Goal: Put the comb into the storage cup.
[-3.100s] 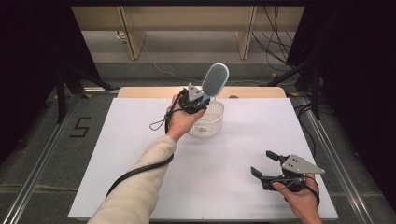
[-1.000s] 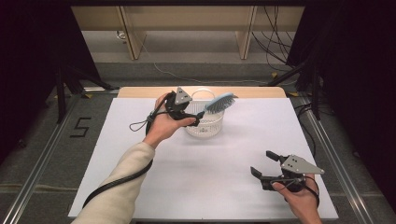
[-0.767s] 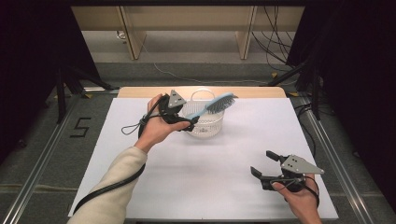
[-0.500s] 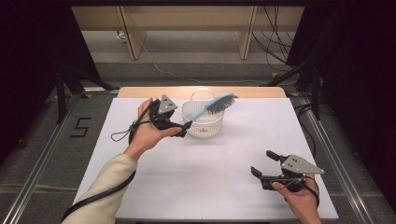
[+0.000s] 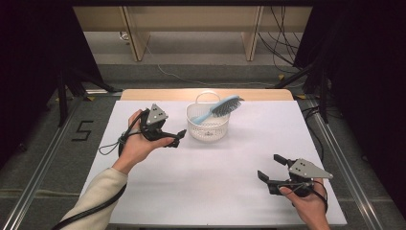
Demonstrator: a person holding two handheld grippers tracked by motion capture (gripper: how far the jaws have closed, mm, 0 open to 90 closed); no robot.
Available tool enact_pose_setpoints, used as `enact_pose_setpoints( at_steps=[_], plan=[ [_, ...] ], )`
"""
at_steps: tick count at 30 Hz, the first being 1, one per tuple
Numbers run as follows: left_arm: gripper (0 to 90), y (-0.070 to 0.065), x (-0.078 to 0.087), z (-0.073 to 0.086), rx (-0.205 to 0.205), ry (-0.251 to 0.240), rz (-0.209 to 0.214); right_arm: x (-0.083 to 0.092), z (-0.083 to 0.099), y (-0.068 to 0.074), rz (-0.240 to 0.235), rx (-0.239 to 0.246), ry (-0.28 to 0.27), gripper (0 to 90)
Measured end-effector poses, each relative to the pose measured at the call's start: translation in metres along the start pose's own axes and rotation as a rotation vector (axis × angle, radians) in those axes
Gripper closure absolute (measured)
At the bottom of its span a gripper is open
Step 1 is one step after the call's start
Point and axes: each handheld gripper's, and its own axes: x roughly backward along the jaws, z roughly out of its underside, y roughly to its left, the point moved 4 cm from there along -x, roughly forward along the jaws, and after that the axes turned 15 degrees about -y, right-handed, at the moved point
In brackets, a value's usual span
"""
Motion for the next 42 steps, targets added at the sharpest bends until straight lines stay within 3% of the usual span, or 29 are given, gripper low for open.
enact_pose_setpoints(
  at_steps=[14,33,42],
  plan=[
    [0.0,-0.005,0.017,0.017,0.019,0.009,0.013,0.0,0.0,0.0,0.0,0.002,0.0,16.1],
    [0.0,-0.007,0.037,0.027,0.03,-0.005,0.013,0.0,0.0,-0.002,0.007,-0.001,-0.003,16.1],
    [0.0,-0.013,0.046,0.041,0.044,-0.003,0.029,0.0,-0.001,-0.002,0.01,0.002,-0.006,16.0]
  ],
)
